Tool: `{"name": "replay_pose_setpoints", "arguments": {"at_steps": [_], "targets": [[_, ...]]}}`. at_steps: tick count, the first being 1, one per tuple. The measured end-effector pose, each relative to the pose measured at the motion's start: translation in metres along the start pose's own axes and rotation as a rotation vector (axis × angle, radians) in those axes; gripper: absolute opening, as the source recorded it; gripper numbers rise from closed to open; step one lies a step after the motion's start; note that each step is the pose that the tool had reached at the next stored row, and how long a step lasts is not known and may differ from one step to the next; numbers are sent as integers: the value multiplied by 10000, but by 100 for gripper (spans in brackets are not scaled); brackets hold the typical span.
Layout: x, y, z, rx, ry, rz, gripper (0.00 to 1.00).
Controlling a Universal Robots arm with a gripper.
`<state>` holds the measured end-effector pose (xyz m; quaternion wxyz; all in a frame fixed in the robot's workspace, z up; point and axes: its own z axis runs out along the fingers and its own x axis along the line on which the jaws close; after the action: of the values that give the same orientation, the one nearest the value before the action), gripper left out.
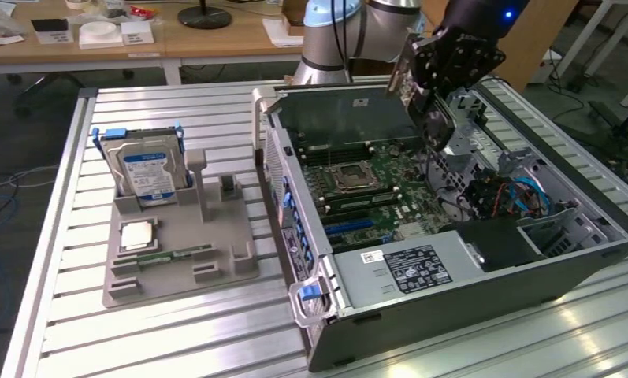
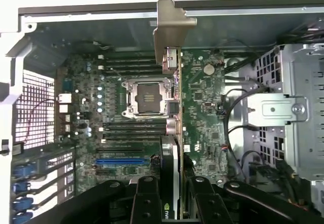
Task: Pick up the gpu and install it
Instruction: 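Pick up the gpu and move the gpu toward the slot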
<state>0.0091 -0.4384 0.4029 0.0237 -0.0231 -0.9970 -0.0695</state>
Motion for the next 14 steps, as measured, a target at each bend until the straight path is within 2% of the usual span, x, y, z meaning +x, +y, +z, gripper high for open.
{"name": "replay_pose_setpoints", "arguments": {"at_steps": [14], "targets": [[-430, 20, -9, 1, 5, -34, 27]]}}
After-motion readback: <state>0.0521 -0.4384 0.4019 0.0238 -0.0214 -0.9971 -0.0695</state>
